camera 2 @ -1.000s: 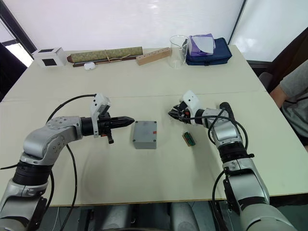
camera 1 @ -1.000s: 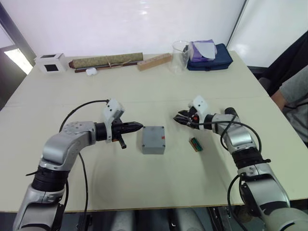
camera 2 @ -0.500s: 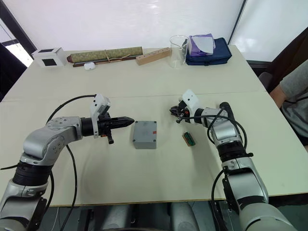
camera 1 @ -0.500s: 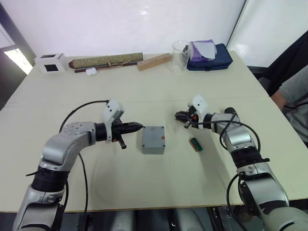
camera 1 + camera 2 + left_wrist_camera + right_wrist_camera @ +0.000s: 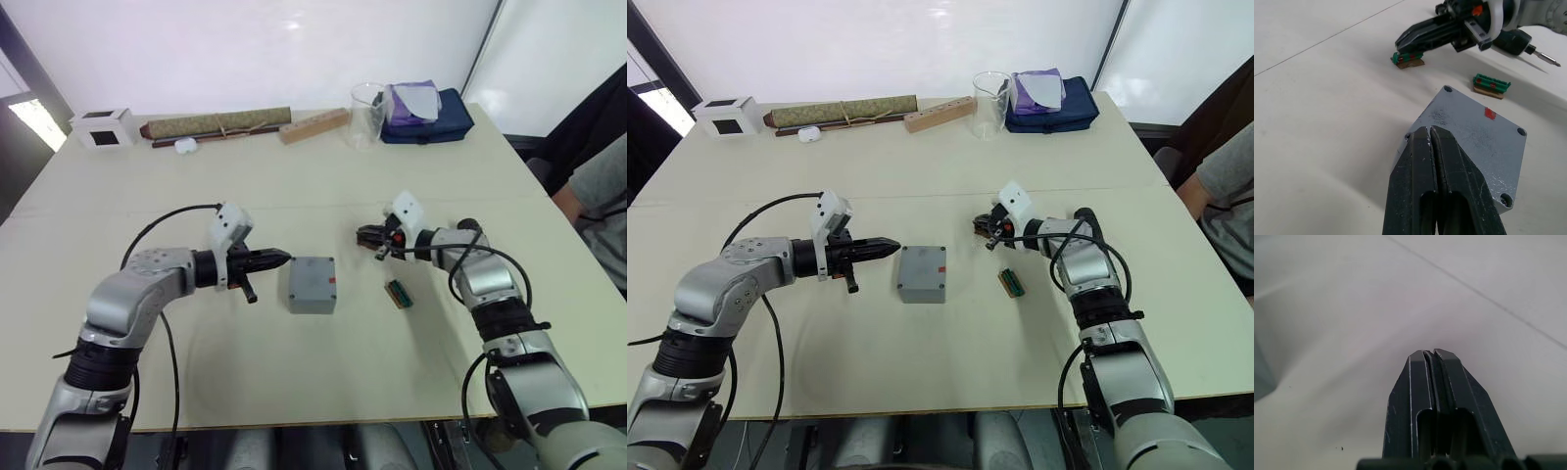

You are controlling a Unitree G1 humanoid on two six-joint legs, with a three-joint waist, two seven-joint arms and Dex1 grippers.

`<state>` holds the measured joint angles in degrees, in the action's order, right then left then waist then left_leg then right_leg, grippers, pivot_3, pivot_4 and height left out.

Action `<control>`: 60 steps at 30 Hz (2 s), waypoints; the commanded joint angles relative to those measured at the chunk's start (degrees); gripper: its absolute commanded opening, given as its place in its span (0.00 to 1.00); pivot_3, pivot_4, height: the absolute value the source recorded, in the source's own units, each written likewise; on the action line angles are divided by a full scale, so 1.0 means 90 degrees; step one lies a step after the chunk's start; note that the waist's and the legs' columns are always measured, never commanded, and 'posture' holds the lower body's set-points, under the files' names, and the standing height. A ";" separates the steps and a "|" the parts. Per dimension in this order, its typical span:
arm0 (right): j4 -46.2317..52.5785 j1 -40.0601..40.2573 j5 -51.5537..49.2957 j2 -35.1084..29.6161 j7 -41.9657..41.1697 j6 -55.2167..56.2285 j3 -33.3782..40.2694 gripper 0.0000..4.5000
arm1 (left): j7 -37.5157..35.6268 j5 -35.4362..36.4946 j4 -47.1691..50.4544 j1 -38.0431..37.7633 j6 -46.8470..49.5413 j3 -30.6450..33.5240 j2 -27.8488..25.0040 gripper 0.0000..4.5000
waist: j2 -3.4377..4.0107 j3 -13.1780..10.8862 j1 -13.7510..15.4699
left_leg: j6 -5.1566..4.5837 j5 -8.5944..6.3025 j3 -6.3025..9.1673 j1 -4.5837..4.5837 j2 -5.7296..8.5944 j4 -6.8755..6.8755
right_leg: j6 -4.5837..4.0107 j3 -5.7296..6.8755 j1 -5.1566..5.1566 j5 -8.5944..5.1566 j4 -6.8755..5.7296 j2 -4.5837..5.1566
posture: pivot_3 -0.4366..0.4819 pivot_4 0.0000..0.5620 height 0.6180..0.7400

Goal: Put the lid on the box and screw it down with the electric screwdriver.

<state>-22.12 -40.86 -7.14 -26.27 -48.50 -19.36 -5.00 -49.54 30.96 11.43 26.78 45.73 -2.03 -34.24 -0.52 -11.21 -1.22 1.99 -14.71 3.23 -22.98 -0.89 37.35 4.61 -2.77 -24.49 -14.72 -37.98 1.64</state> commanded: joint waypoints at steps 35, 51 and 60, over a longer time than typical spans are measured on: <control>0.4070 0.1297 -0.1014 -0.0281 0.0124 -0.1745 -0.0554 0.01 | -0.0394 0.0881 0.0985 -0.0332 0.0458 0.0366 -0.0919 0.00 | -0.0001 0.0000 0.0007 | 0.0000 0.0000 0.0004 0.0001 -0.0001 -0.0003 | -0.0001 0.0002 0.0000 -0.0001 0.0003 -0.0002 | 0.48 0.27 1.00; 0.3881 0.1322 -0.0870 -0.0348 0.0107 -0.1640 -0.0661 0.01 | -0.0299 0.0800 0.0931 -0.0252 0.0415 0.0297 -0.0834 0.00 | -0.0001 0.0000 0.0008 | 0.0000 0.0000 0.0004 0.0001 -0.0001 -0.0003 | -0.0001 0.0002 0.0000 -0.0001 0.0003 -0.0002 | 0.48 0.27 1.00; 0.3895 0.1289 -0.0916 -0.0381 0.0016 -0.1736 -0.0644 0.68 | -0.0270 0.0775 0.0943 -0.0218 0.0422 0.0291 -0.0765 0.00 | -0.0001 0.0000 0.0006 | 0.0000 0.0000 0.0004 0.0001 -0.0001 -0.0003 | -0.0001 0.0002 0.0000 -0.0001 0.0003 -0.0002 | 0.48 0.27 1.00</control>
<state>11.98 -28.82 -14.80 -29.31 -48.19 -35.10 -11.44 -52.15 37.95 19.08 23.91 50.56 0.60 -41.26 -0.53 -11.21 -1.16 1.99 -14.72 3.27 -22.97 -0.90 37.32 4.60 -2.75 -24.49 -14.73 -37.95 1.62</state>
